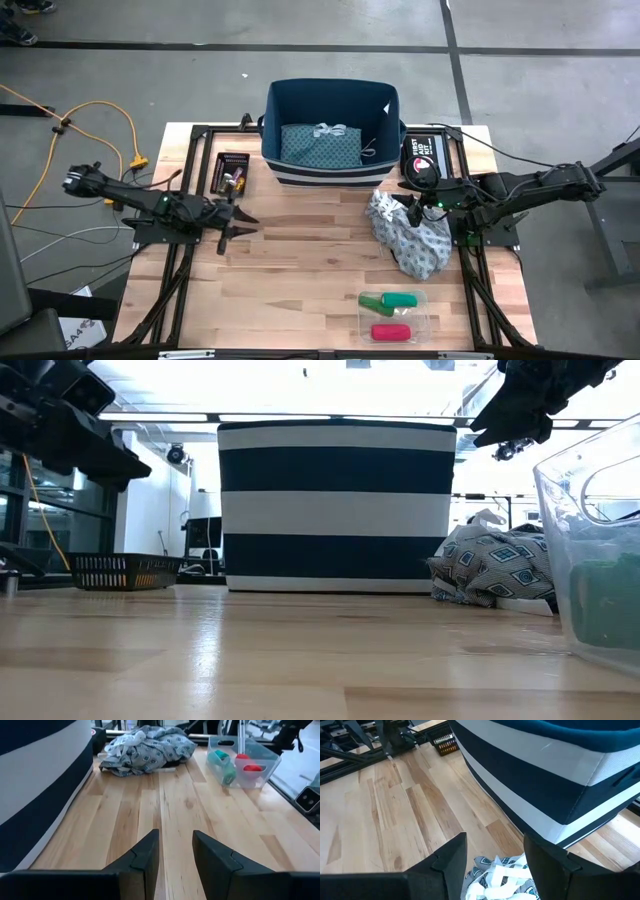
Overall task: Pick & Place Medicine items
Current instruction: Put the grey patient gown into the laundry bin
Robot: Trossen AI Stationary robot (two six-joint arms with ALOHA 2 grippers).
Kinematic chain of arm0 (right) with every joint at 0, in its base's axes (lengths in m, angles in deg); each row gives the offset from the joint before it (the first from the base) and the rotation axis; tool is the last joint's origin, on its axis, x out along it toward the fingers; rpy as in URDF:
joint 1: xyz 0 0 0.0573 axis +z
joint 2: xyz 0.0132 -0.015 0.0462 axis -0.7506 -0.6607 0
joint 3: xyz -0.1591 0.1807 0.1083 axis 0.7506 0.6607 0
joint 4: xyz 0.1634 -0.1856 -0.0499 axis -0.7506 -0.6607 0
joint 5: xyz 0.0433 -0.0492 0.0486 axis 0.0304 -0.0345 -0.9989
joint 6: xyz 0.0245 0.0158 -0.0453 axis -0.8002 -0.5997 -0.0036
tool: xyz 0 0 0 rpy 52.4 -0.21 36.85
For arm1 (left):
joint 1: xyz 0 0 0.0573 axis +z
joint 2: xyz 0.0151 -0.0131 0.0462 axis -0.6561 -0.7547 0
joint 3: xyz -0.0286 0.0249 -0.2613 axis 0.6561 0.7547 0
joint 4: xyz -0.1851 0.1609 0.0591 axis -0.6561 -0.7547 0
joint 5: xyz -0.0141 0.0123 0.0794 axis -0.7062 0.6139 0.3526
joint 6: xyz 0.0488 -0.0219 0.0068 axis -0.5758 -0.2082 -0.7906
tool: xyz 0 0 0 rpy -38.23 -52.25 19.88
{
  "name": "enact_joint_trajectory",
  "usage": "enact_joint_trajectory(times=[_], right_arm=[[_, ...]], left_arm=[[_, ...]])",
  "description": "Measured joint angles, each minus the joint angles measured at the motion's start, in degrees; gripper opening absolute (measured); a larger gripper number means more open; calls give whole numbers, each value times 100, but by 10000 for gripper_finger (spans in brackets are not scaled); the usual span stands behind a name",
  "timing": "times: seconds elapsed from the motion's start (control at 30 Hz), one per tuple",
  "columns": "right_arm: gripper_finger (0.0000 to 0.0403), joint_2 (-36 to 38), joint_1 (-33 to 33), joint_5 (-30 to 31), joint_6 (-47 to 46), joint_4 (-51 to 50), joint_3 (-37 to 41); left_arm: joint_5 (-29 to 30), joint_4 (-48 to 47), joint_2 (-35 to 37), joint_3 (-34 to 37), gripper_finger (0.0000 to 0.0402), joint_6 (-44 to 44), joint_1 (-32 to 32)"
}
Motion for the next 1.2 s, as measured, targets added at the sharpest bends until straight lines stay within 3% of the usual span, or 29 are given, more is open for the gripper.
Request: enact_joint_trajectory(times=[0.2, 0.4, 0.63, 0.93, 1.2], right_arm=[[184, 0, 0, -2, 0, 0, 0], [184, 0, 1, 0, 0, 2, 0], [184, 0, 0, 0, 0, 2, 0], [184, 1, 0, 0, 0, 2, 0], [184, 0, 0, -1, 0, 0, 0]], left_arm=[[44, -2, 473, 276, 111, 0, 0], [629, 8, 913, 462, 111, 4, 1], [819, 17, 987, 472, 111, 0, 20], [341, 121, 933, 609, 111, 31, 313], [319, 157, 961, 629, 111, 22, 458]])
